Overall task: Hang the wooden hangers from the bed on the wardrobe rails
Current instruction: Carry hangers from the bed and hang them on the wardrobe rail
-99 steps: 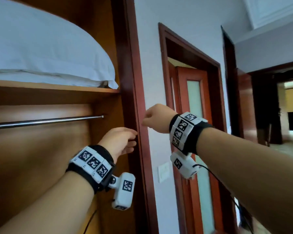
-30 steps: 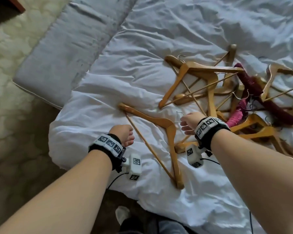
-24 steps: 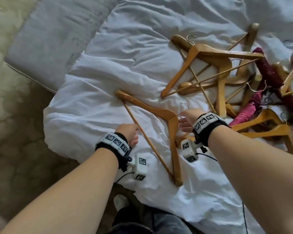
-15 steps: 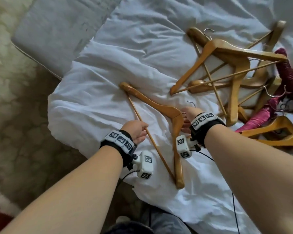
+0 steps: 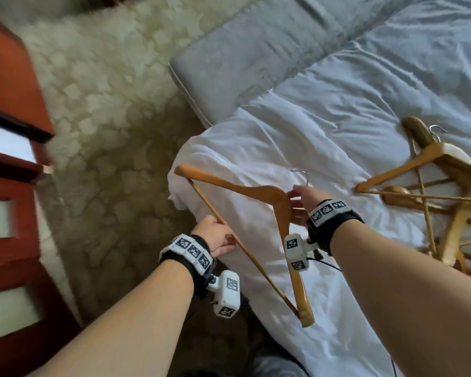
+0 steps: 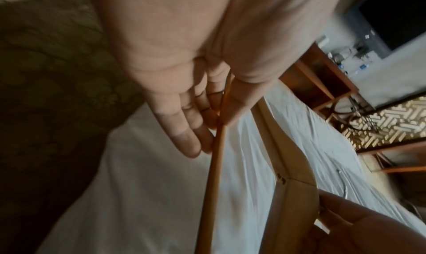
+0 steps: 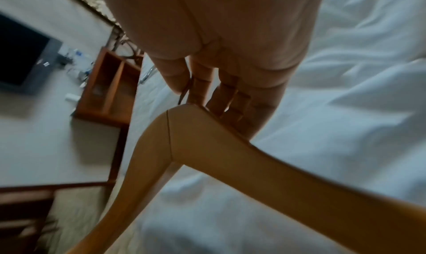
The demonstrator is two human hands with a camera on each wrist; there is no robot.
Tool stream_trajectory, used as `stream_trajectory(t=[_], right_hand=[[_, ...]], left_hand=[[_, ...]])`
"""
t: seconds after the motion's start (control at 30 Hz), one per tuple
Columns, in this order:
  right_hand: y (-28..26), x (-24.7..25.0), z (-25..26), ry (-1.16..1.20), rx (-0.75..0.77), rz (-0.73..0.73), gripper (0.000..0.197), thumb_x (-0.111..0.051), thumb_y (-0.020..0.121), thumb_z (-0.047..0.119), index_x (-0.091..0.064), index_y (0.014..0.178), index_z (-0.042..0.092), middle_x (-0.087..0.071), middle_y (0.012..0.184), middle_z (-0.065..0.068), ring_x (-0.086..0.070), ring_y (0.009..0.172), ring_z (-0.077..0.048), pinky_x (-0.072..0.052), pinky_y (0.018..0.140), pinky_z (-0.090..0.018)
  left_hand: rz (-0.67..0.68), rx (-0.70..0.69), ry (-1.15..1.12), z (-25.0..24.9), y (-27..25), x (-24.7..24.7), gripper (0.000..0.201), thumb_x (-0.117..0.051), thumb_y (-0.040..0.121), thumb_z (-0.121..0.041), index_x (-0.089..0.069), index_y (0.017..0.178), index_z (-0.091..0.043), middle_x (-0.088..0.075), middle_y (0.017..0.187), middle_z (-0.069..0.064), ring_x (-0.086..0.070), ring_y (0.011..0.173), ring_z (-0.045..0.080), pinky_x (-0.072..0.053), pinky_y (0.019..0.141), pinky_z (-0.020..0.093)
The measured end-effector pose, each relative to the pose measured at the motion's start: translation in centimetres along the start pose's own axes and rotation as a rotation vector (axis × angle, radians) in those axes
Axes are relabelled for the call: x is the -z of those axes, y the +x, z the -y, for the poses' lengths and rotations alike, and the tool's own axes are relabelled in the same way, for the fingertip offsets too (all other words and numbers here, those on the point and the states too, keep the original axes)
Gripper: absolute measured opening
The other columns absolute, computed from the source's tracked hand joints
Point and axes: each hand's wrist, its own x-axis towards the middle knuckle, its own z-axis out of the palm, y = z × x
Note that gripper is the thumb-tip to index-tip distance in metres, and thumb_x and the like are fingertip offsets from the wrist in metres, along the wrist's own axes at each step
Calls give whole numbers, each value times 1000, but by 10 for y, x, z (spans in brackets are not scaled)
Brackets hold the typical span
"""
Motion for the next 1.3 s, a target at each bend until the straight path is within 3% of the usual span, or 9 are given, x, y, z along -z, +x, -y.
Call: stream_trajectory(t=[0.2, 0.3, 0.53, 0.63, 0.77, 0.9, 1.07, 1.17, 1.3], right_hand=[[-64, -136, -8, -208, 167, 240, 23, -51, 99, 25, -61, 94, 5, -68, 85, -16, -67, 72, -32, -57, 63, -40], [-108, -205, -33, -356, 252, 384, 17, -50, 101, 22, -58, 99, 7, -64, 95, -16, -67, 89, -34, -57, 85, -52], [-214, -330, -134, -813, 551, 523, 25, -59, 91, 36, -67, 82, 14, -72, 97, -22, -70, 82, -37, -56, 82, -60], [-238, -379, -186, -1057, 691, 636, 38, -59, 69, 57, -71, 77, 22, -75, 83, -10, -72, 85, -37, -57, 80, -58], [-342, -410, -252, -1316, 860, 699, 33, -58, 92, 41, -68, 72, 16, -73, 76, -4, -68, 70, -23, -59, 74, -37], [-394, -438, -299, -1430, 844, 822, 21, -57, 96, 32, -65, 85, 16, -72, 92, -15, -64, 75, -23, -57, 82, -46], [-440, -457, -336, -1536, 754, 965, 16, -57, 97, 26, -66, 90, 13, -69, 87, -6, -65, 75, -18, -60, 83, -39], [-460, -468, -354, -1605, 780, 1057, 16, -60, 94, 27, -68, 89, 15, -69, 82, -2, -64, 75, -16, -59, 87, -42], [-481, -477, -375, -1667, 791, 1213, 11, -64, 92, 27, -69, 88, 19, -69, 82, 0, -64, 77, -16, -57, 88, -39]], left_hand=[[-215, 6, -262, 45, -40, 120, 8, -56, 97, -3, -57, 90, -6, -64, 87, 16, -68, 84, 30, -60, 85, 50], [-326, 12, -424, 90, -63, 183, 4, -60, 96, -7, -61, 94, -4, -63, 86, 12, -67, 85, 28, -60, 79, 45], [-215, -20, -674, 218, -148, 293, 27, -36, 106, -11, -56, 89, -4, -43, 76, 9, -48, 49, 16, -37, 59, 30], [-252, -84, -747, 260, -193, 330, 21, -48, 105, -16, -58, 87, -10, -55, 79, 7, -51, 66, 19, -42, 63, 30], [-293, -165, -776, 316, -247, 374, 27, -60, 99, -34, -61, 84, -12, -68, 107, 12, -64, 87, 24, -54, 74, 35], [-235, -181, -841, 367, -289, 402, 54, -56, 96, -54, -65, 112, -3, -69, 119, 16, -65, 111, 34, -51, 99, 47], [-142, -200, -1001, 397, -316, 403, 79, -44, 91, -74, -52, 124, -3, -55, 141, 24, -53, 129, 43, -44, 108, 54], [-114, -240, -1139, 406, -331, 397, 104, -34, 86, -83, -28, 152, -3, -44, 151, 24, -46, 137, 41, -42, 107, 49], [-283, -349, -1493, 405, -341, 387, 91, -46, 89, -76, -38, 147, -7, -45, 150, 24, -42, 139, 39, -36, 116, 50]])
